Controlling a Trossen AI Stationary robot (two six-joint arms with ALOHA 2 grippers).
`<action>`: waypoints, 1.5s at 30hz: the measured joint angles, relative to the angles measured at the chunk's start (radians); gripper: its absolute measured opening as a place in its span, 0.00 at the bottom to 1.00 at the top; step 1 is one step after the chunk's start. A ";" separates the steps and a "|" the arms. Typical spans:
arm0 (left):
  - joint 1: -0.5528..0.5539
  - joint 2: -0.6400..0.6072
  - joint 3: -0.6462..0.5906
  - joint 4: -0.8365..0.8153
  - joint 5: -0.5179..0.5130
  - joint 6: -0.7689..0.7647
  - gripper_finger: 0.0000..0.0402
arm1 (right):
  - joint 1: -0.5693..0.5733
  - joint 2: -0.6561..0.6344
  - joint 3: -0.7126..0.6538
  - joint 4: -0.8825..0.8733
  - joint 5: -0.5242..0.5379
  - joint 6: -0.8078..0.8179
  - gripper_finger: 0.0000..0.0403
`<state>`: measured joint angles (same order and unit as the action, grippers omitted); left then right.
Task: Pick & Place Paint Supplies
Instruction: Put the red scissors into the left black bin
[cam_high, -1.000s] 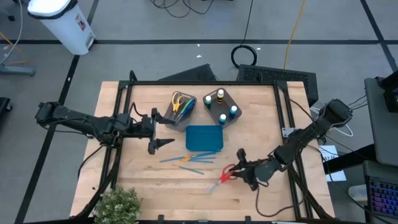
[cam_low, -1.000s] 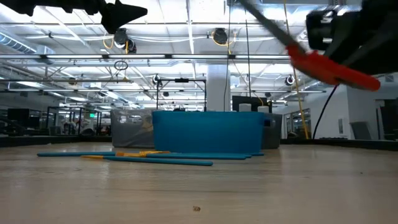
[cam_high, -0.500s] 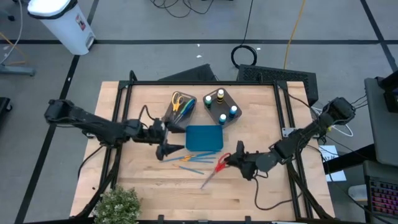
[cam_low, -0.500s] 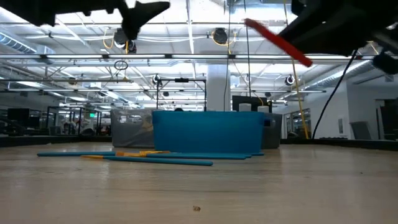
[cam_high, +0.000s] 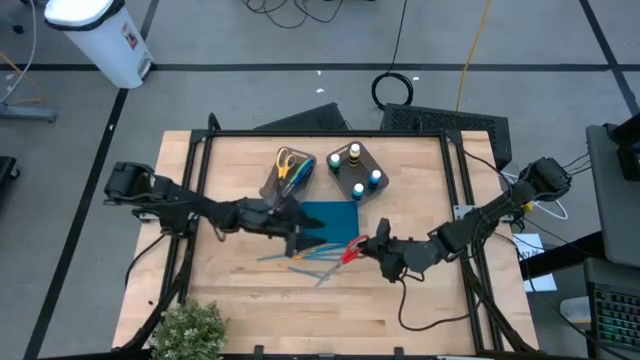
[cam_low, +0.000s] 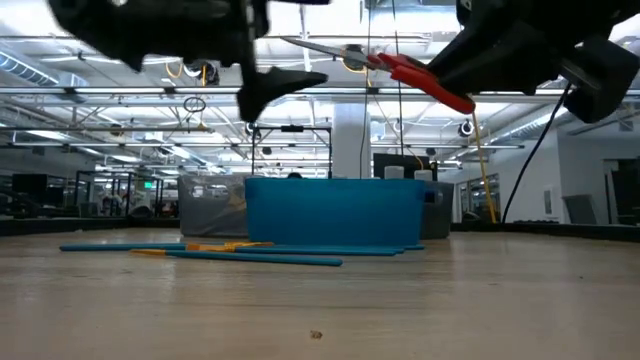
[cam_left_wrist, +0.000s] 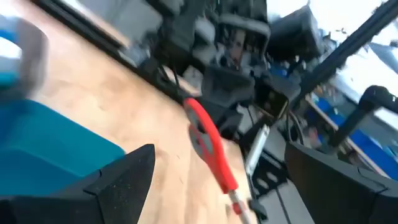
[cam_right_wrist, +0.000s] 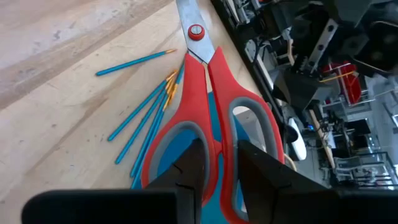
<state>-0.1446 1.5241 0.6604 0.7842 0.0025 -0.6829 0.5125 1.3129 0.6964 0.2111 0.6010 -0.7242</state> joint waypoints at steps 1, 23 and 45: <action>0.001 0.019 0.040 -0.047 0.029 -0.002 0.91 | 0.000 0.000 0.000 -0.005 0.000 0.005 0.15; 0.021 0.348 0.691 -0.930 0.289 0.108 0.91 | 0.000 -0.001 0.000 -0.007 0.001 0.032 0.15; 0.062 0.375 0.691 -0.896 0.364 0.071 0.35 | -0.001 -0.001 0.000 -0.022 0.003 0.050 0.15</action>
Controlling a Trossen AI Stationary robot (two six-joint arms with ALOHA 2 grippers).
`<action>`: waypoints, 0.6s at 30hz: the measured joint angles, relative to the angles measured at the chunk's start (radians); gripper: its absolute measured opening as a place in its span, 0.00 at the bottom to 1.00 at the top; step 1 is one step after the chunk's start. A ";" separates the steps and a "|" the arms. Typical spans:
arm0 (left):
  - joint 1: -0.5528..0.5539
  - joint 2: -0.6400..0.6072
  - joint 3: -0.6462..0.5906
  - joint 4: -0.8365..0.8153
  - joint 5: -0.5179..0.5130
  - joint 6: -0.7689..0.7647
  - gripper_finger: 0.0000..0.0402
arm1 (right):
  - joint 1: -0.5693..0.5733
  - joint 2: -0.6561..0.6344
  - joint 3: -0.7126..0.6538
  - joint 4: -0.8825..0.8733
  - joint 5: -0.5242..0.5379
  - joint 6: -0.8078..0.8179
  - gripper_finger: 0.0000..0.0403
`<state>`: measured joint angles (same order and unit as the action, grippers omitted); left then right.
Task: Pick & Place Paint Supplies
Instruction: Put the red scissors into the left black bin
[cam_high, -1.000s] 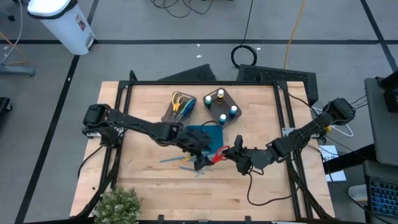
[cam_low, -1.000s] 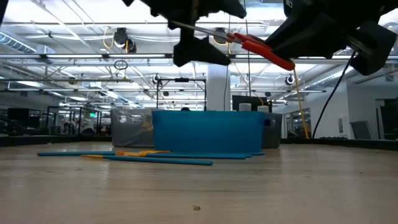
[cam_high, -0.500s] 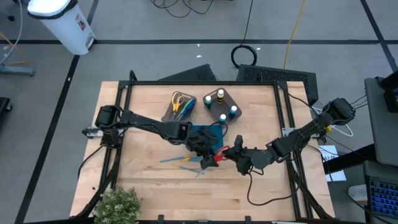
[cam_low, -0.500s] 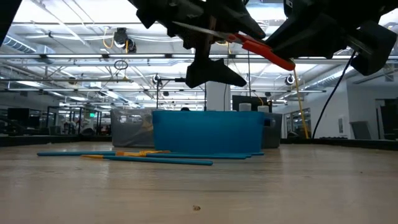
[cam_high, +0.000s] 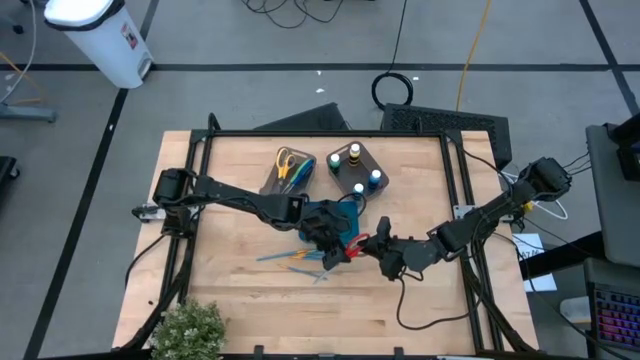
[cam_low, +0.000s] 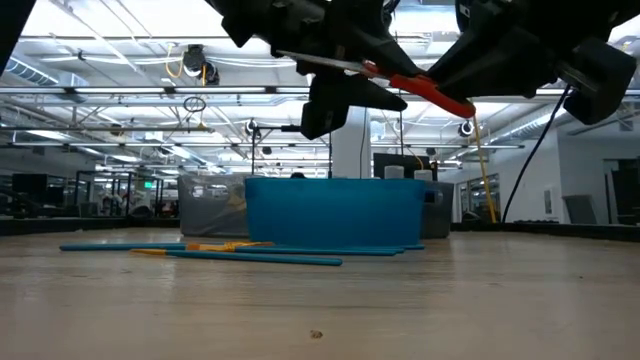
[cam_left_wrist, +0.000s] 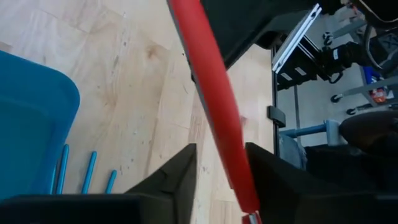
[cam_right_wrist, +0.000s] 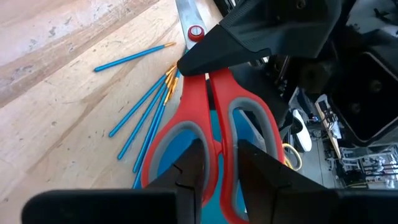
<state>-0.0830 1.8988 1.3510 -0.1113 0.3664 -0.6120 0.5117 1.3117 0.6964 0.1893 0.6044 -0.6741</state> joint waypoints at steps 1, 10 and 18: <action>0.000 0.000 0.000 0.002 0.000 -0.003 0.33 | 0.000 0.000 0.000 -0.002 0.000 0.001 0.15; 0.001 0.001 -0.005 0.025 -0.032 0.039 0.08 | 0.002 0.000 -0.001 0.036 0.008 0.153 0.29; -0.001 -0.052 -0.001 -0.054 -0.172 0.118 0.08 | 0.068 -0.084 -0.001 0.155 0.213 0.277 0.47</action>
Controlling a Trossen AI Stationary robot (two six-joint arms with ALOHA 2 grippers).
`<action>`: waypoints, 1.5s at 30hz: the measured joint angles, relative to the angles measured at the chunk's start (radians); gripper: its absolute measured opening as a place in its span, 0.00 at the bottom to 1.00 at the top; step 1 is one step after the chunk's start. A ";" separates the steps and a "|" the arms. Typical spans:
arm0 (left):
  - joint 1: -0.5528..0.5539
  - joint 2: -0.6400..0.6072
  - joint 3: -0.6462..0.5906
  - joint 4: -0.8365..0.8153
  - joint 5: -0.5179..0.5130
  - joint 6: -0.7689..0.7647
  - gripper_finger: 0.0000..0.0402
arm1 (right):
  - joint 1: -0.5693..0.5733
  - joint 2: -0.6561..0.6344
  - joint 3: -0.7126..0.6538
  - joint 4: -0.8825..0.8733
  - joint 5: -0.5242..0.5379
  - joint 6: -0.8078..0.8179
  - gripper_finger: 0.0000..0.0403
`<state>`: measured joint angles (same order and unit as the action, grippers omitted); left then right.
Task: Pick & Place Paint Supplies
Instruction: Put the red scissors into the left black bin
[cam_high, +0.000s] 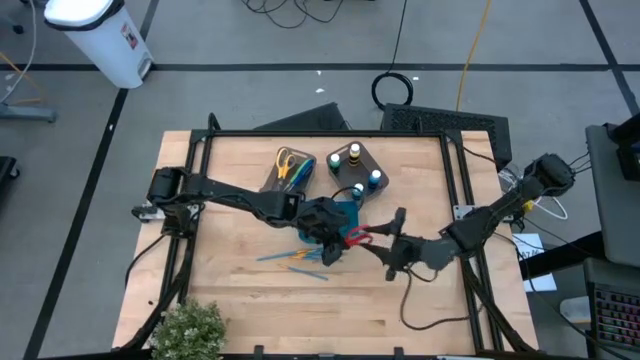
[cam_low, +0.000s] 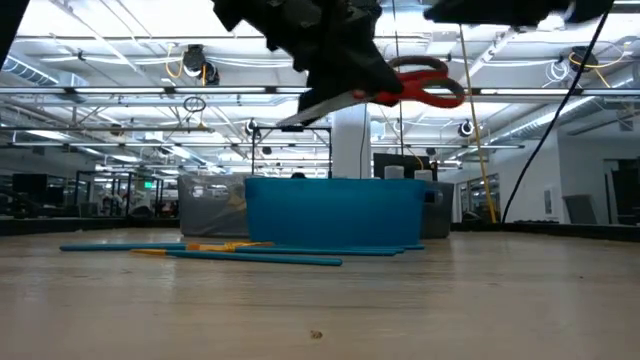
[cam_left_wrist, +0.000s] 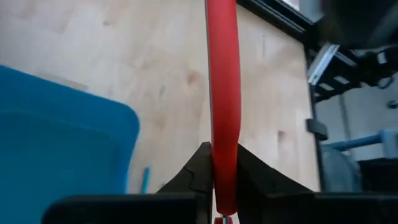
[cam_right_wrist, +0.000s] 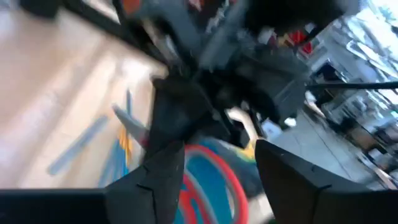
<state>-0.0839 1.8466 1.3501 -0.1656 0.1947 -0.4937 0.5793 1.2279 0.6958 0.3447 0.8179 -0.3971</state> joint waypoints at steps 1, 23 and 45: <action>-0.002 -0.017 0.000 -0.018 -0.021 0.006 0.08 | 0.016 -0.019 0.001 0.003 0.001 0.000 0.49; 0.168 -0.424 -0.250 -0.171 -0.541 0.191 0.08 | 0.193 -0.195 0.000 -0.021 -0.006 0.099 0.48; 0.411 -0.418 -0.718 0.455 -0.350 0.335 0.09 | 0.192 -0.195 0.000 -0.029 -0.007 0.098 0.45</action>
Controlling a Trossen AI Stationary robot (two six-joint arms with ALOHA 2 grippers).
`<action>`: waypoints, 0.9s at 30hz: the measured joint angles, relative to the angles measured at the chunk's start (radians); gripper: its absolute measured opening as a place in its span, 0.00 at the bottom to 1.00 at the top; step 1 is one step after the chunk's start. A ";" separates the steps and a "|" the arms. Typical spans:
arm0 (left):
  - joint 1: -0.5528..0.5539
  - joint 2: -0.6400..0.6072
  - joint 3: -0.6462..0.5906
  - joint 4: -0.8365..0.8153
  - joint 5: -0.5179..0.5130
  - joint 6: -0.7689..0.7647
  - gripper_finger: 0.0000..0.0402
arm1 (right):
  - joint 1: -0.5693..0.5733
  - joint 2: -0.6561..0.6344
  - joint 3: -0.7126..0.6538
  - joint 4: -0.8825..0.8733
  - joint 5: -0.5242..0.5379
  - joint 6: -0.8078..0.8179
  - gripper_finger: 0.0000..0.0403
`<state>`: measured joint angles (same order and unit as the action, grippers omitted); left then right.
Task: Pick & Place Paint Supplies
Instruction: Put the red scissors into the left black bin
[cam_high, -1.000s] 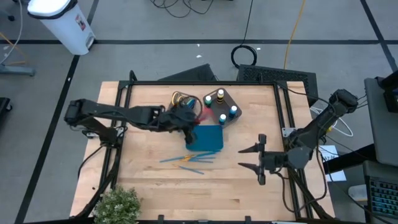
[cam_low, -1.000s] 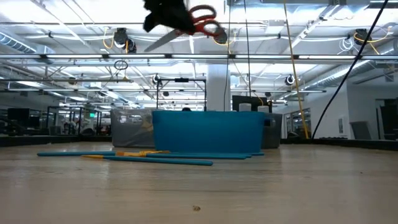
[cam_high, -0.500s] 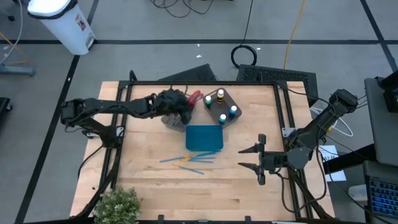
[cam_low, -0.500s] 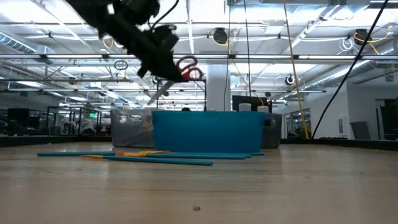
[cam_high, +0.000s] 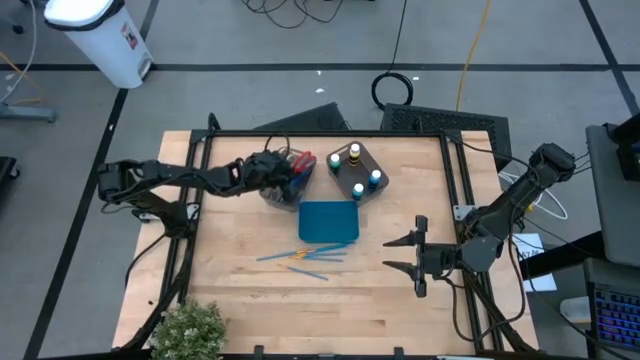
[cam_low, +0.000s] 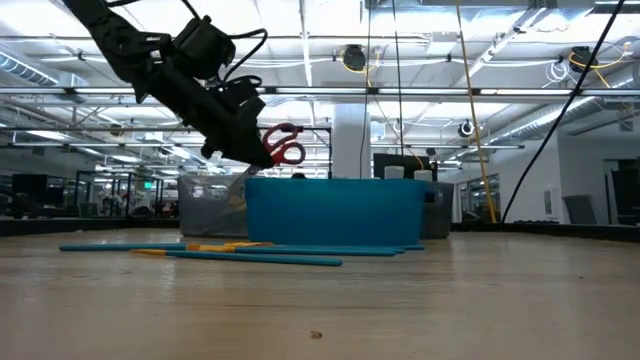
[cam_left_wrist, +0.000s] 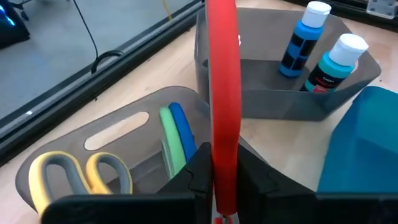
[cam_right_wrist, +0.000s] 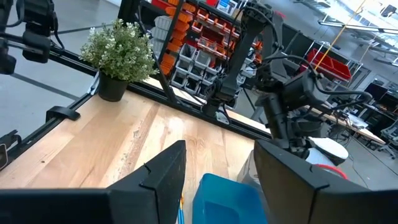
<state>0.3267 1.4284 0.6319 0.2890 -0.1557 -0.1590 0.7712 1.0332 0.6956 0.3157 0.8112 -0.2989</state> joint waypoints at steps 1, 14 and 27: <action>-0.001 0.000 -0.006 0.008 -0.001 0.000 0.09 | 0.000 0.000 0.000 0.000 0.000 0.000 0.45; 0.027 0.000 -0.031 0.027 -0.026 -0.008 0.09 | 0.000 0.000 0.000 -0.006 0.000 0.000 0.44; 0.025 0.000 -0.037 0.019 -0.027 -0.053 0.09 | 0.000 0.000 0.000 -0.007 0.000 0.000 0.43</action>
<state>0.3521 1.4284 0.5945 0.3084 -0.1829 -0.2125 0.7708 1.0336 0.6956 0.3090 0.8112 -0.2993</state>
